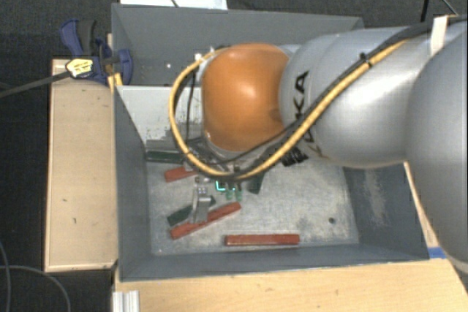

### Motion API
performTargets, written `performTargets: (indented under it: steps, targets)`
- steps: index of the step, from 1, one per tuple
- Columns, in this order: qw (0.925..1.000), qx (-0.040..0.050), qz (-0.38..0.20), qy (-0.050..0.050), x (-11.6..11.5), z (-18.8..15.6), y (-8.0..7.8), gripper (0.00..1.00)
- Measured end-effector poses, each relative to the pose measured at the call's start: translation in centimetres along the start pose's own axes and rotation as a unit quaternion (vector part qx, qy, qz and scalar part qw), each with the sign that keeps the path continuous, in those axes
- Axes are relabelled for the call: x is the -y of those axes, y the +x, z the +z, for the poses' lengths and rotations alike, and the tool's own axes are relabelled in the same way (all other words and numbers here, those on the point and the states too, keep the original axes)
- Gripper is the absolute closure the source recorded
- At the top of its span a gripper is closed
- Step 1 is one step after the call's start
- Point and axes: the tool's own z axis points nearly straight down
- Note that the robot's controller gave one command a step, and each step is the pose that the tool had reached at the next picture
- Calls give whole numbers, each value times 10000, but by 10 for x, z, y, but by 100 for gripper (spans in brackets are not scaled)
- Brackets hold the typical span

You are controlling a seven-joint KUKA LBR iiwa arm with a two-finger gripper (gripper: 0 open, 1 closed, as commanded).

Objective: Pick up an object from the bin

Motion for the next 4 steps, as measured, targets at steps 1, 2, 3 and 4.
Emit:
performTargets:
  steps: [1, 2, 3, 4]
  targets:
    - [9958, -1, -911, 10, 40, 129, 9, 0]
    - [9964, 55, -851, -10, 40, 93, 11, 0]
    - [9957, 55, -928, -5, 51, 76, 11, 0]
    - [9943, 13, -1065, 2, 52, 128, 6, 0]
